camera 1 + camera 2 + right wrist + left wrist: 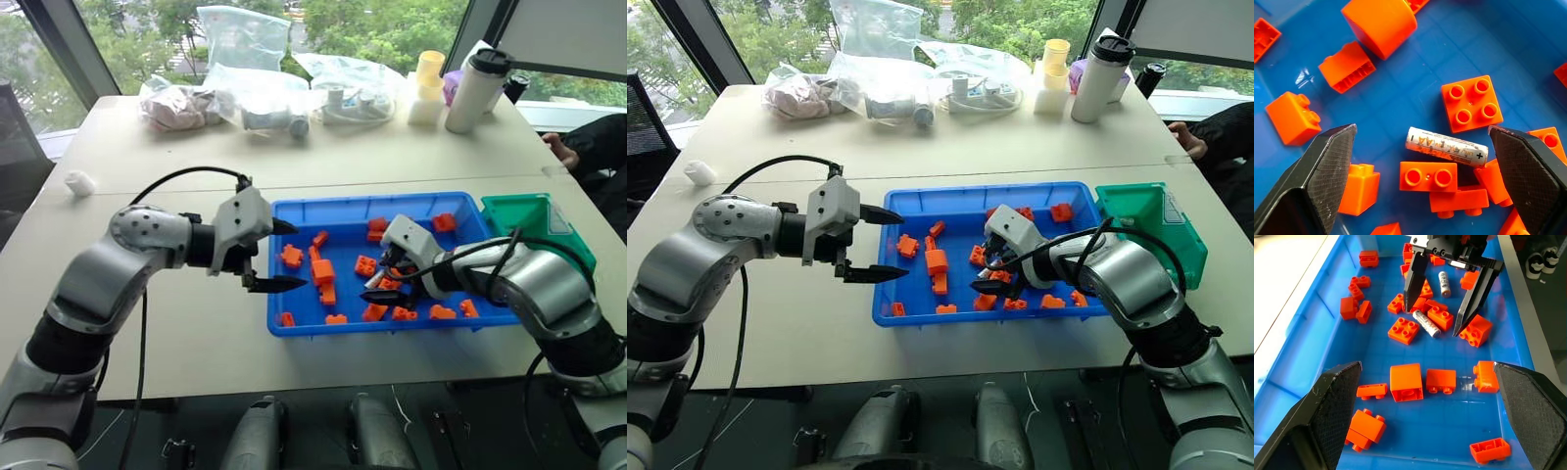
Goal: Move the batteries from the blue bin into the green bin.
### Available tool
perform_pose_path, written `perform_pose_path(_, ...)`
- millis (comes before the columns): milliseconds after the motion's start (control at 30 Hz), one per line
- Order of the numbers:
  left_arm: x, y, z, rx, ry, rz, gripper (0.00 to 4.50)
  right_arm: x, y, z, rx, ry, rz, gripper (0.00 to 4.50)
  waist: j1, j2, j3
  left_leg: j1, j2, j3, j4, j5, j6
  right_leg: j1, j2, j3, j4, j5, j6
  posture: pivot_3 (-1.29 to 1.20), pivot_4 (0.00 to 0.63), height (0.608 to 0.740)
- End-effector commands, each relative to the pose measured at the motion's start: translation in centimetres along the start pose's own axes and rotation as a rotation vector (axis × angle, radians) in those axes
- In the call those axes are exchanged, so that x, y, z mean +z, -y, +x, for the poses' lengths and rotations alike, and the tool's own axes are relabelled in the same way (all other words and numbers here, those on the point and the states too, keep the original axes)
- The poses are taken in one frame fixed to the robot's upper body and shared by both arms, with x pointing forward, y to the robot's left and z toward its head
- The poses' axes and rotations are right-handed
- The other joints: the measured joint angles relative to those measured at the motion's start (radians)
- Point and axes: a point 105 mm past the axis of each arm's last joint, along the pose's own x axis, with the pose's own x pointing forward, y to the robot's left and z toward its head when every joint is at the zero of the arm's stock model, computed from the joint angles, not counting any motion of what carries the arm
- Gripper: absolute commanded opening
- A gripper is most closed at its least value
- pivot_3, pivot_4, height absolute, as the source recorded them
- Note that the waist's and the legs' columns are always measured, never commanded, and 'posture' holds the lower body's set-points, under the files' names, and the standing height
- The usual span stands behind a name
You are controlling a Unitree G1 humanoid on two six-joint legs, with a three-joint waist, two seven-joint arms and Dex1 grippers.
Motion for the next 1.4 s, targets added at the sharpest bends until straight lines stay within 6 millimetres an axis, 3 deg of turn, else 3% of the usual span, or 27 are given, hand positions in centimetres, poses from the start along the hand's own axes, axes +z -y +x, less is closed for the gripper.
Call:
perform_pose_path(33, 0.5, -0.1, -0.1, 0.018, 0.013, 0.031, 4.5, 0.3, 0.5, -0.1, -0.038, -0.004, -0.015, 4.45, 0.0, 0.0, 0.0, 0.0, 0.0, 0.0, 0.0, 0.0, 0.0, 0.0, 0.0, 0.0, 0.0, 0.0, 0.0, 0.0, 0.15, 0.74)
perform_pose_path(400, 0.6, -0.3, 0.3, 0.036, 0.024, 0.038, 4.5, -0.8, 0.3, 0.9, -0.015, -0.103, -0.1, 4.45, -0.001, 0.0, 0.0, 0.0, 0.0, 0.0, 0.0, 0.0, 0.0, 0.0, 0.0, 0.0, 0.0, 0.0, 0.0, 0.0, 0.15, 0.74)
perform_pose_path(500, 0.6, -0.4, 0.4, 0.043, 0.024, 0.04, 4.5, -0.8, 0.2, 1.2, -0.013, -0.105, -0.109, 3.63, -0.001, 0.0, 0.0, 0.0, 0.0, 0.0, 0.0, 0.0, 0.0, 0.0, 0.0, 0.0, 0.0, 0.0, 0.0, 0.0, 0.15, 0.74)
perform_pose_path(600, 0.6, -0.3, 0.4, 0.046, 0.026, 0.04, 4.5, -0.7, 0.1, 1.4, -0.017, -0.105, -0.114, 2.18, -0.001, 0.0, 0.0, 0.0, 0.0, 0.0, 0.0, 0.0, 0.0, 0.0, 0.0, 0.0, 0.0, 0.0, 0.0, 0.0, 0.15, 0.74)
perform_pose_path(900, 0.8, -0.5, 0.5, 0.047, 0.026, 0.049, 4.5, 0.9, 0.4, 0.9, -0.044, -0.048, -0.129, 2.18, -0.001, 0.0, 0.0, 0.0, 0.0, 0.0, 0.0, 0.0, 0.0, 0.0, 0.0, 0.0, 0.0, 0.0, 0.0, 0.0, 0.15, 0.74)
perform_pose_path(1067, 1.0, -0.5, 0.4, 0.046, 0.039, 0.047, 4.5, 2.7, 1.5, -1.5, -0.097, 0.037, -0.124, 2.18, 0.0, 0.0, 0.0, 0.0, 0.0, 0.0, 0.0, 0.0, 0.0, 0.0, 0.0, 0.0, 0.0, 0.0, 0.0, 0.0, 0.15, 0.74)
perform_pose_path(1167, 1.8, -0.5, 0.5, 0.04, 0.087, 0.036, 4.5, 3.8, 3.1, -4.3, -0.176, 0.109, -0.082, 2.18, 0.003, 0.0, 0.0, 0.0, 0.0, 0.0, 0.0, 0.0, 0.0, 0.0, 0.0, 0.0, 0.0, 0.0, 0.0, 0.0, 0.15, 0.74)
perform_pose_path(1300, 3.9, -0.4, 1.3, 0.026, 0.212, 0.026, 4.5, 4.7, 9.1, -11.8, -0.506, 0.214, 0.012, 2.18, 0.006, 0.0, 0.0, 0.0, 0.0, 0.0, 0.0, 0.0, 0.0, 0.0, -0.001, 0.0, 0.0, 0.0, 0.0, 0.0, 0.15, 0.74)
perform_pose_path(1400, 4.6, -0.7, 2.1, 0.017, 0.262, 0.02, 4.5, 2.6, 12.3, -16.0, -0.711, 0.181, 0.07, 2.18, 0.013, 0.0, 0.0, 0.0, -0.001, 0.0, 0.0, 0.0, 0.0, 0.0, -0.002, 0.0, 0.0, 0.0, 0.0, 0.0, 0.15, 0.74)
